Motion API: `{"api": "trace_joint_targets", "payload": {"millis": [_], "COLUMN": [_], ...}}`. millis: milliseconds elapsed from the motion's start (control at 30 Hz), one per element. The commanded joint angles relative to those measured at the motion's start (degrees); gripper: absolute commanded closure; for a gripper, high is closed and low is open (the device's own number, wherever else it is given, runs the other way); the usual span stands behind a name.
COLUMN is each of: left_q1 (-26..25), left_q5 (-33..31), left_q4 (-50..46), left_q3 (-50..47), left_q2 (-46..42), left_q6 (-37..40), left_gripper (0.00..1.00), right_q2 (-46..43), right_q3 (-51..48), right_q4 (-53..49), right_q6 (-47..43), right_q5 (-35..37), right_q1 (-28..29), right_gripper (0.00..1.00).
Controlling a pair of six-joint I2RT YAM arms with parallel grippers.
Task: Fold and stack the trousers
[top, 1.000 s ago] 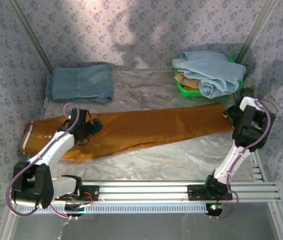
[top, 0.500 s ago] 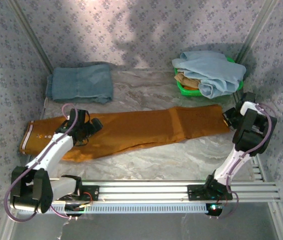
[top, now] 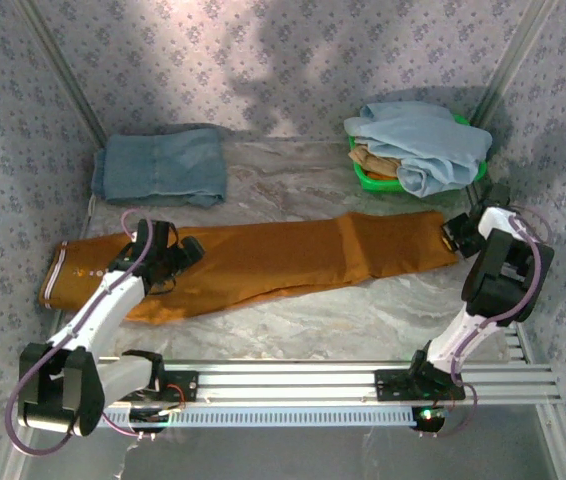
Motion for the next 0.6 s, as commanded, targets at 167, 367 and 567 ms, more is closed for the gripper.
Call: {"api": "trace_joint_targets", "payload": {"millis": [167, 367, 567], "left_q1": [0.99, 1.08, 1.08], "left_q5": [-0.51, -0.22, 0.71], "left_q4": [-2.41, -2.97, -2.76], "left_q3": [0.45, 1.16, 0.92], "left_q2": [-1.77, -2.16, -1.99], "left_q6": [1.09, 0.90, 0.58], "left_gripper": [0.07, 0.07, 0.07], "right_q2": [-8.84, -11.87, -5.83], "right_q3": [-1.79, -2.53, -1.40], "right_q4": [-0.58, -1.17, -1.52], "right_q6": [0.56, -0.07, -0.16], "right_q5": [3.22, 7.62, 8.39], "right_q1": [8.92, 11.92, 6.32], "right_gripper": [1.00, 1.00, 0.98]}}
